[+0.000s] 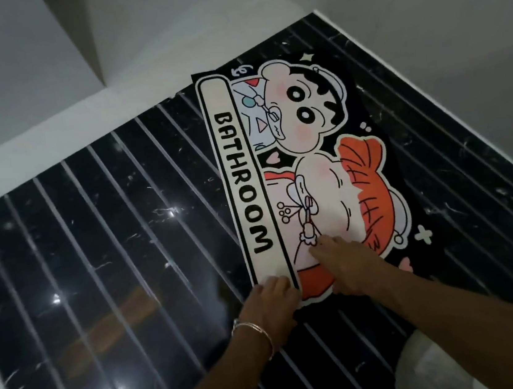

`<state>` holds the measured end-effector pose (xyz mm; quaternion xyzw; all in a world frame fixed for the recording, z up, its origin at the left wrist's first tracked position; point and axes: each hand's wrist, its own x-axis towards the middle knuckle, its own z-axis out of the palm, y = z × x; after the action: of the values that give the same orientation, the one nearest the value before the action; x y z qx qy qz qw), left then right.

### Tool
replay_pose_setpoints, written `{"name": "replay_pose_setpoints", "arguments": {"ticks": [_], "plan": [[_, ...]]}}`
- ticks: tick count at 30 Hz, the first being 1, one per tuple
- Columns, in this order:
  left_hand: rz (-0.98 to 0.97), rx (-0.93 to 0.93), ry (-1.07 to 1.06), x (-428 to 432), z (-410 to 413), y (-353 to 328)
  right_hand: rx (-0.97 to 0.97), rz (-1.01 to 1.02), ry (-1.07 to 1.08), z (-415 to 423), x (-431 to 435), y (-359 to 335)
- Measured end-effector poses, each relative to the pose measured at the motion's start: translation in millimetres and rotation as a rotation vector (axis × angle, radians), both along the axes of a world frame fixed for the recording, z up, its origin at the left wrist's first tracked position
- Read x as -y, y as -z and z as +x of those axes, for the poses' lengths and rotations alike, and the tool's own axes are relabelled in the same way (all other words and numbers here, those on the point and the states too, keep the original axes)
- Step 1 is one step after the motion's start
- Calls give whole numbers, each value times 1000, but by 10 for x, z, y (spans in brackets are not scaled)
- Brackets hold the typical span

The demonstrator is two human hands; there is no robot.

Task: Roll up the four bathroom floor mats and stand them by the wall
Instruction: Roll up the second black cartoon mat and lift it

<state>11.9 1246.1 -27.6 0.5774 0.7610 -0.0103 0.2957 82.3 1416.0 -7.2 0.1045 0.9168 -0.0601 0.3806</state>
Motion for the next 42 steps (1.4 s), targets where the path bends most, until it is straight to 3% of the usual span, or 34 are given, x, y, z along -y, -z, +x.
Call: {"name": "replay_pose_setpoints", "arguments": {"ticks": [6,12,16,23,29,33,37,42], "plan": [[-70,-87,231,-221,-97,172,-66,-18,-77,87,-22,76],[-44,-79,326,-151,-57,72,-47,-56,-468,-58,-24,211],[22,-71,286,-58,-74,129,-74,-88,-565,-211,-11,242],[-7,-100,8,-118,-402,-217,-74,-125,-547,-539,-32,111],[-64,-69,-147,-126,-193,-96,141,-173,-383,-240,-34,33],[-129,-98,-85,-154,-304,-107,224,-256,-231,-428,-200,-1],[-150,-92,-214,-65,-525,-260,342,-416,-95,-726,-350,-61],[-219,-178,-195,140,-810,-409,287,-328,-155,-659,-383,-48]]}}
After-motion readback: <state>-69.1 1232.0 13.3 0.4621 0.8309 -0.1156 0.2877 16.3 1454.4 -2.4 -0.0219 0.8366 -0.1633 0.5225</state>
